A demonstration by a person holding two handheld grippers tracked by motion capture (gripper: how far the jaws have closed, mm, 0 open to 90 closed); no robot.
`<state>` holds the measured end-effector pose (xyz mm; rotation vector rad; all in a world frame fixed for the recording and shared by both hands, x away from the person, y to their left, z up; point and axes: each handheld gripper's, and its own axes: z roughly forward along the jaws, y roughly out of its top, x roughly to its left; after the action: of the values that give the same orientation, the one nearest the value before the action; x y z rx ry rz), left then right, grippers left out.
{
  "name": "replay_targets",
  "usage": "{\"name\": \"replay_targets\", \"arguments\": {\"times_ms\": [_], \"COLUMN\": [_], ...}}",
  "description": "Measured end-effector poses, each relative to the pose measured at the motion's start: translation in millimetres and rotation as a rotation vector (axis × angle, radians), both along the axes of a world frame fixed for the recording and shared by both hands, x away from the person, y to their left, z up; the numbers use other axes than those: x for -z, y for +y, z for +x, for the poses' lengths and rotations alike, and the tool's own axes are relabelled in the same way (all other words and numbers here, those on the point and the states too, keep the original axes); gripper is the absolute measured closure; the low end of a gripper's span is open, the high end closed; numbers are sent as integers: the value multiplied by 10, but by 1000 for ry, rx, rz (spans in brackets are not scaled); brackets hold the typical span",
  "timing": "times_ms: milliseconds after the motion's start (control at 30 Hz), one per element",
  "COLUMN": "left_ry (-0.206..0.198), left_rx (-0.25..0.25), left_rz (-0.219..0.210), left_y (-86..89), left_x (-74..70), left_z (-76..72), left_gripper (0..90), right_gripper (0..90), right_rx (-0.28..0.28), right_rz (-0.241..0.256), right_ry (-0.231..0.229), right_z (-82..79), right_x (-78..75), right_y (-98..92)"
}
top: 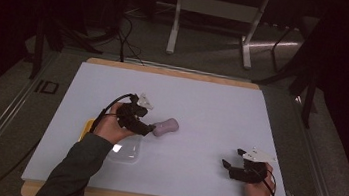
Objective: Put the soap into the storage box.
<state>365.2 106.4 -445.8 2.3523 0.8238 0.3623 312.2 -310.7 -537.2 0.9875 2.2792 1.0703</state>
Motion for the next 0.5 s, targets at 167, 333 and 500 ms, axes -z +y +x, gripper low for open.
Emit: {"name": "replay_targets", "arguments": {"times_ms": [167, 333, 500], "left_ry": [5, 14, 20], "left_rx": [11, 24, 29], "left_rz": [7, 20, 21], "left_y": [-46, -94, -133], "left_x": [14, 45, 69], "left_z": [24, 46, 58], "left_gripper": [373, 373, 372], "right_gripper": [240, 240, 240], "right_rx": [0, 1, 0], "right_rz": [1, 2, 3], "right_ry": [0, 0, 0], "right_z": [-1, -2, -3], "right_x": [0, -1, -2], "right_y": [-1, -2, -3]}}
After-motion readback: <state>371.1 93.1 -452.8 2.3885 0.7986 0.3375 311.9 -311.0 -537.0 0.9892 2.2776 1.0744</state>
